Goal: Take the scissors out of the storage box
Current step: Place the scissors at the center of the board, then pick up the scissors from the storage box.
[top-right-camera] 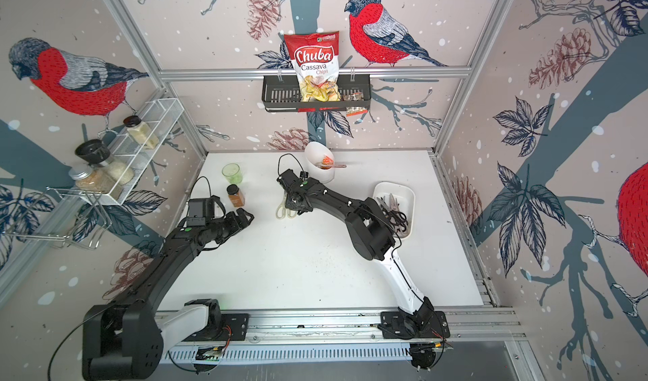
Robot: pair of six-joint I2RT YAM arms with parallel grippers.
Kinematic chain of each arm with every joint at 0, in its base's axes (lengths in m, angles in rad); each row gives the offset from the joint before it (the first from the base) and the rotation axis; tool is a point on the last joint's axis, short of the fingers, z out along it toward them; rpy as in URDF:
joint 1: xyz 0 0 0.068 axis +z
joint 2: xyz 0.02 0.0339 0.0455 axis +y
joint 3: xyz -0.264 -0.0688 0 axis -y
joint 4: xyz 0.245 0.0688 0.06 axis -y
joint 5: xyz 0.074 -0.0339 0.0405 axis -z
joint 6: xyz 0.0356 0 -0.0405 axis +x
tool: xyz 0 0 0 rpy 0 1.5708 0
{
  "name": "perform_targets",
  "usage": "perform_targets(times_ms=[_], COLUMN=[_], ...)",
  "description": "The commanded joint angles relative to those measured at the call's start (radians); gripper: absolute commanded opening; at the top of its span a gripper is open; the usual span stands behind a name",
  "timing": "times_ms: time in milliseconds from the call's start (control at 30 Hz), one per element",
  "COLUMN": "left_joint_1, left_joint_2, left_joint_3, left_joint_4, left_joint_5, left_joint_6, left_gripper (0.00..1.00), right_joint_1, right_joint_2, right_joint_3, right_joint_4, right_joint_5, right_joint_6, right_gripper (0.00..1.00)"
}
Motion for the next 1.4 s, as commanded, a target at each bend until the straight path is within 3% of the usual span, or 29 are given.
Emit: perform_targets(times_ms=[0, 367, 667, 800, 967, 1167, 1367], left_joint_1=[-0.025, -0.223, -0.378, -0.426, -0.461, -0.462, -0.461], left_joint_2=[0.020, 0.136, 0.278, 0.338, 0.406, 0.472, 0.573], left_joint_3=[0.018, 0.084, 0.209, 0.261, 0.324, 0.404, 0.521], left_joint_4=[0.022, 0.066, 0.073, 0.080, 0.072, 0.052, -0.037], left_joint_5=[0.061, 0.000, -0.077, -0.086, -0.107, -0.100, -0.092], left_joint_6=[-0.002, -0.044, -0.112, -0.165, -0.183, -0.128, -0.036], left_gripper=[0.94, 0.94, 0.94, 0.93, 0.93, 0.94, 0.94], right_joint_1=[-0.015, -0.144, -0.452, -0.616, -0.750, -0.802, -0.882], right_joint_2=[-0.086, -0.521, -0.804, -0.824, -0.815, -0.774, -0.699], right_joint_3=[-0.071, -0.524, -0.784, -0.807, -0.825, -0.835, -0.806], right_joint_4=[0.013, 0.019, -0.047, -0.074, -0.037, -0.037, -0.020], right_joint_5=[-0.033, -0.109, -0.166, -0.171, -0.146, -0.111, -0.153], right_joint_6=[-0.070, -0.101, -0.233, -0.312, -0.333, -0.355, -0.397], right_gripper=[0.30, 0.31, 0.31, 0.31, 0.30, 0.29, 0.29])
